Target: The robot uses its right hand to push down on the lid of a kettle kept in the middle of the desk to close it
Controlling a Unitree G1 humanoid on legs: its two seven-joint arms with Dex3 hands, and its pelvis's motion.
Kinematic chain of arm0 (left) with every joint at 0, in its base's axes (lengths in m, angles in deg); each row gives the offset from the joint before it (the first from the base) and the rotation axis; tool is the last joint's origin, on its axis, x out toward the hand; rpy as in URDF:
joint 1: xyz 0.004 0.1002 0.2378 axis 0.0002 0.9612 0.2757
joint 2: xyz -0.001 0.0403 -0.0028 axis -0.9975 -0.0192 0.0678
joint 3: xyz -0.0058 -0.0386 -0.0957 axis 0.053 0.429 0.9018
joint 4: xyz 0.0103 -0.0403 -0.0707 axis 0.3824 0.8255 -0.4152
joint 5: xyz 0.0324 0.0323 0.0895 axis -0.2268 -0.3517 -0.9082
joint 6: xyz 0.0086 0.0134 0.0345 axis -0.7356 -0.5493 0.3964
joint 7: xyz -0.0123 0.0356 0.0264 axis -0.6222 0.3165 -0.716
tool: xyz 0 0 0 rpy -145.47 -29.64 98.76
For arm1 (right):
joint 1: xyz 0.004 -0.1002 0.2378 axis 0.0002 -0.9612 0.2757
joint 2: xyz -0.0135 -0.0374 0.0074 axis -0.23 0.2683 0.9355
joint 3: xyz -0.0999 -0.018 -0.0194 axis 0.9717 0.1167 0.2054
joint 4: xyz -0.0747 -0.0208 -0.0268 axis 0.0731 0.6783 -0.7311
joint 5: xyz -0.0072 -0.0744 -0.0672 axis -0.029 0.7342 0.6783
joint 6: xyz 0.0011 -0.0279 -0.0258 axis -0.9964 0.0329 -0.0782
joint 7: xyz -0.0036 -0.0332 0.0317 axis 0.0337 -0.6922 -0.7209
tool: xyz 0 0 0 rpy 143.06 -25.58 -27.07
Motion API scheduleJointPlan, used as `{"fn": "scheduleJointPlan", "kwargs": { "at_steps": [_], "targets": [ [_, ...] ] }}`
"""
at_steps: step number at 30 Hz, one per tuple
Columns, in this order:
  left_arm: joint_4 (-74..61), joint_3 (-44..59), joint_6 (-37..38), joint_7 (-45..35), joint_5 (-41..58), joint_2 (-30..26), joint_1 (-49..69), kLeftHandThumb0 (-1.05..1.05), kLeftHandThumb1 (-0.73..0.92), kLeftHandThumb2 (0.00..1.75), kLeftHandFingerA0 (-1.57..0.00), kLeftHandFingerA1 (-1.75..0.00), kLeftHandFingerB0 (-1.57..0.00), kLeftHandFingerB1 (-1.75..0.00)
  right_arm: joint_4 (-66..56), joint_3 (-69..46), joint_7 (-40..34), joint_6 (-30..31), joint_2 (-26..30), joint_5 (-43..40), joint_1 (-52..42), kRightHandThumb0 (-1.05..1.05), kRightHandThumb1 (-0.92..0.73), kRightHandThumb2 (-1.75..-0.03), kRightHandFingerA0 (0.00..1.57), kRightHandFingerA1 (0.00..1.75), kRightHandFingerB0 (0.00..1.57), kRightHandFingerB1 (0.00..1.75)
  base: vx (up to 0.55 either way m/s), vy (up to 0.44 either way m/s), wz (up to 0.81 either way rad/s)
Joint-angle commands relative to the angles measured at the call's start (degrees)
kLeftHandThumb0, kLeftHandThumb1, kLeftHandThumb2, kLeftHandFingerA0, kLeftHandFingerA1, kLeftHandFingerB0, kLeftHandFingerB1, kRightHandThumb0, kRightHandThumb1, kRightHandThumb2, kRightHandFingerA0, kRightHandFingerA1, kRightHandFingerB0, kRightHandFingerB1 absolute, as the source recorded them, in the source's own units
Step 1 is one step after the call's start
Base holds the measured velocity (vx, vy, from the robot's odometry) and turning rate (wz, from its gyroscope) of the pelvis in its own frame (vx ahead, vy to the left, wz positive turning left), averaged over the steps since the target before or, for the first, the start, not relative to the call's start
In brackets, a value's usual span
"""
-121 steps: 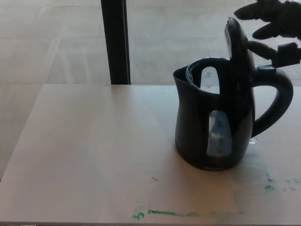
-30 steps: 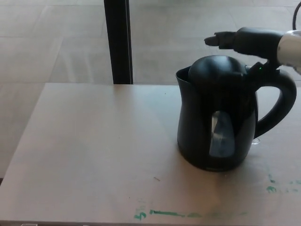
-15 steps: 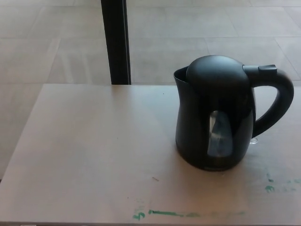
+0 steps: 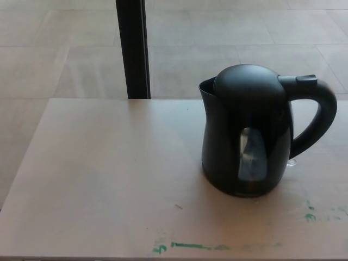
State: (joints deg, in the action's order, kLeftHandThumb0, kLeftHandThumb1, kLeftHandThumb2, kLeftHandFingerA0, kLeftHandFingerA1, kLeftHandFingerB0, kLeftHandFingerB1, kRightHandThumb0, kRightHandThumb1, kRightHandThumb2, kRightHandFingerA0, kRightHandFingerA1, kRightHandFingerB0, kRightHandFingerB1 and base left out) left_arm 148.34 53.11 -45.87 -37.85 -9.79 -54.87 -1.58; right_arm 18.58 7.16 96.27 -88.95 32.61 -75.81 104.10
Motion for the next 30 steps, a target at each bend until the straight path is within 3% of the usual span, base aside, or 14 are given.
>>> {"fn": "scheduleJointPlan", "kwargs": {
  "at_steps": [1,2,3,6,7,9,10,15,16,17,18,19,26,30],
  "targets": [
    [0.76,-0.16,1.17,0.87,-0.06,-0.06,0.31,-0.71,0.69,0.61,-0.47,-0.48,-0.32,-0.35,-3.32,-16.71,-7.55,-4.08,-7.49,-9.45,-23.52,-0.94,-0.89,-0.67,0.06,0.76,0.05,0.42,0.00,0.000,0.00],
    [0.58,0.06,0.65,0.91,0.26,-0.02,0.32,-0.70,0.70,0.61,-0.45,-0.47,-0.31,-0.34,-2.62,-17.47,-7.19,-4.20,-8.99,-10.60,-25.37,-0.88,-0.67,-1.09,0.11,0.62,0.00,0.43,0.00,0.000,0.00],
    [0.51,0.04,0.72,0.52,0.35,0.25,0.37,-0.69,0.70,0.61,-0.45,-0.46,-0.31,-0.34,-1.46,-18.19,-8.09,-5.23,-10.97,-10.83,-28.46,-0.80,-0.87,-0.66,0.33,0.63,0.09,0.22,0.00,0.000,0.00],
    [0.93,-0.16,1.49,-0.23,0.20,0.64,0.10,-0.71,0.69,0.61,-0.45,-0.46,-0.32,-0.34,1.62,-20.28,-10.76,-7.93,-17.23,-12.75,-34.38,-0.80,-0.84,-0.67,0.27,0.53,0.07,0.22,0.00,0.000,0.00],
    [0.98,-0.19,1.51,-0.04,0.18,0.78,-0.26,-0.71,0.69,0.61,-0.45,-0.46,-0.32,-0.34,2.42,-20.05,-12.14,-9.06,-17.58,-11.91,-35.04,-0.80,-0.87,-0.67,0.36,1.01,0.10,0.21,0.00,0.000,0.00],
    [1.20,0.09,1.00,0.78,0.39,0.85,-0.53,-0.69,0.68,0.61,-0.45,-0.46,-0.33,-0.34,2.13,-20.14,-13.60,-9.24,-19.22,-11.25,-37.25,-0.73,-0.89,-0.69,0.24,0.42,0.09,0.22,0.00,0.000,0.00],
    [1.11,0.23,0.58,1.53,0.50,0.93,-0.92,-0.69,0.67,0.61,-0.47,-0.46,-0.34,-0.35,4.36,-20.74,-13.49,-10.64,-20.43,-12.45,-37.74,-0.80,-0.75,-1.08,0.09,0.48,0.00,0.23,0.00,0.000,0.00],
    [0.96,0.23,0.66,0.68,0.59,0.78,-0.86,-0.69,0.69,0.61,-0.44,-0.47,-0.32,-0.34,7.75,-22.47,-16.71,-13.38,-26.33,-13.96,-41.02,-0.71,-0.72,-1.08,0.03,0.41,0.02,0.28,0.00,0.000,0.00],
    [0.92,-0.32,1.06,0.47,0.02,0.66,-0.82,-0.70,0.71,0.61,-0.44,-0.47,-0.32,-0.34,7.13,-23.21,-16.36,-13.41,-28.41,-15.34,-42.43,-0.71,-0.91,-0.67,0.12,0.31,0.05,0.25,0.00,0.000,0.00],
    [0.76,-0.16,0.57,0.66,0.26,0.77,-0.81,-0.71,0.69,0.61,-0.45,-0.47,-0.33,-0.34,8.87,-22.90,-15.57,-14.89,-29.35,-15.39,-44.02,-0.72,-0.74,-1.05,0.00,0.38,0.11,0.29,0.00,0.000,0.00],
    [0.70,0.04,-0.05,1.11,0.51,0.86,-0.97,-0.71,0.68,0.61,-0.47,-0.47,-0.35,-0.35,9.31,-23.21,-15.25,-13.61,-30.07,-16.12,-44.34,-0.68,-0.90,-0.67,0.10,0.28,0.08,0.23,0.00,0.000,0.00],
    [0.83,0.14,0.01,1.17,0.63,1.07,-1.01,-0.70,0.68,0.61,-0.46,-0.47,-0.32,-0.34,9.93,-23.91,-14.80,-12.18,-30.94,-17.67,-44.42,-0.71,-0.70,-0.99,0.05,0.37,0.07,0.29,0.00,0.000,0.00],
    [0.93,-0.77,0.95,0.52,-0.19,0.93,-1.30,-0.70,0.69,0.61,-0.46,-0.46,-0.30,-0.34,18.36,-22.36,-14.05,-12.44,-32.61,-19.48,-44.45,-0.66,-0.90,-0.67,0.12,0.34,0.06,0.25,0.00,0.000,0.00],
    [-0.46,-0.42,0.13,0.52,0.64,1.13,-1.42,-0.68,0.70,0.61,-0.47,-0.49,-0.31,-0.35,22.92,-19.60,-13.54,-14.17,-31.27,-19.82,-43.42,-0.69,-0.73,-1.06,0.04,0.46,0.02,0.29,0.00,0.000,0.00]
  ]
}}
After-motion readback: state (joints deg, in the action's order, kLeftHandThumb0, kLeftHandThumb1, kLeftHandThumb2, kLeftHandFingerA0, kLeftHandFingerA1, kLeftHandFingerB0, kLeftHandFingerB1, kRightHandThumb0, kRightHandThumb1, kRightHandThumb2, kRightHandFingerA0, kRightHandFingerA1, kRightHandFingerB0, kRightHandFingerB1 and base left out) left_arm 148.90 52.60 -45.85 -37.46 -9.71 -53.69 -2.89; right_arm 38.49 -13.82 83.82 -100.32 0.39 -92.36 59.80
